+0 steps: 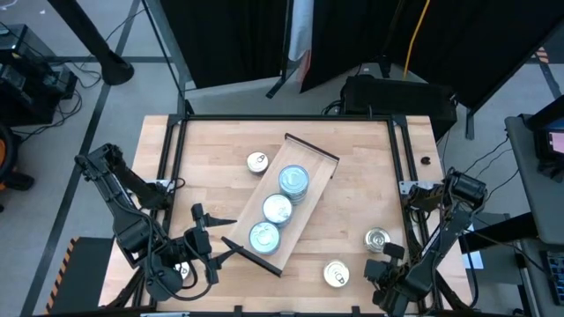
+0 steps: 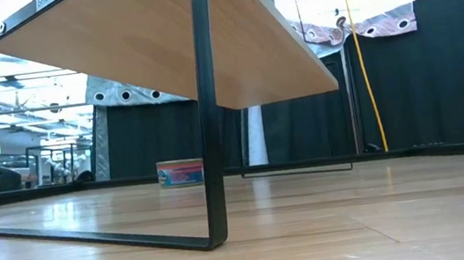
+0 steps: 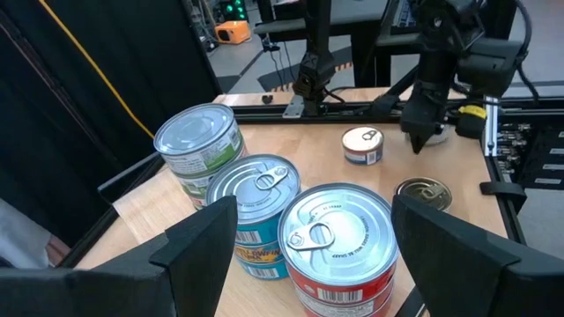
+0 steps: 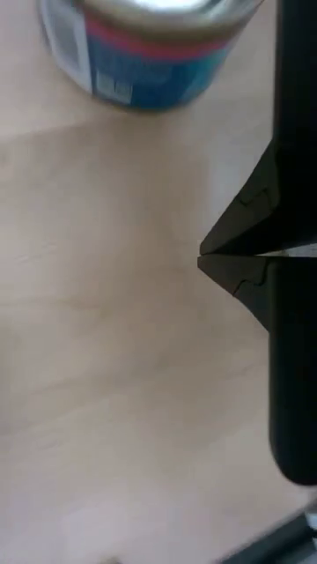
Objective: Stack canned seafood by type on shelf
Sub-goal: Stack the green tuna can on top of the other green tuna can
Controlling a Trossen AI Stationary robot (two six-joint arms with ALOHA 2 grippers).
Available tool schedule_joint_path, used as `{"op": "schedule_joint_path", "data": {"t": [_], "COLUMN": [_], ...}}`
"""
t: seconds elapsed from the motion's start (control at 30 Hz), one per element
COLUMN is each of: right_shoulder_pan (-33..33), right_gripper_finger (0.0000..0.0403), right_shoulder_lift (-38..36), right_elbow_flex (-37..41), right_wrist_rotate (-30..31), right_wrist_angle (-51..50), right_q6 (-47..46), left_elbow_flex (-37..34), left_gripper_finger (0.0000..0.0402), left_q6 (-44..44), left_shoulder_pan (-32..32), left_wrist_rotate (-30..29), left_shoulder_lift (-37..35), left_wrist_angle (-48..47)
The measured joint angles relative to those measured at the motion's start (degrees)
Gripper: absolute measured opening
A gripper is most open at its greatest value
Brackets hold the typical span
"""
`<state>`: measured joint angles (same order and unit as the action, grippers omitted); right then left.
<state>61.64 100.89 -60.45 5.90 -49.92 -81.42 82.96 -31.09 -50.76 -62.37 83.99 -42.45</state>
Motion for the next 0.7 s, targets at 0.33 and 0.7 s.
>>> {"op": "schedule_joint_path", "data": {"t": [0.33, 0.7], "right_shoulder_pan": [2.95, 4.86], "right_gripper_finger": [0.0000, 0.0000], "right_shoulder_lift": [-0.16, -0.16], "right_elbow_flex": [-7.14, -7.03], "right_wrist_rotate": [-4.33, -4.94], "right_wrist_angle": [-14.55, -11.95], "right_q6": [-4.08, -7.07], "left_elbow_flex": [0.00, 0.00], "left_gripper_finger": [0.0301, 0.0301], "left_q6": [-0.02, -0.02], "left_shoulder_pan": [0.00, 0.00], "left_wrist_rotate": [0.00, 0.02], "left_shoulder_lift": [0.00, 0.00], "left_wrist_angle": [-0.01, -0.01]}}
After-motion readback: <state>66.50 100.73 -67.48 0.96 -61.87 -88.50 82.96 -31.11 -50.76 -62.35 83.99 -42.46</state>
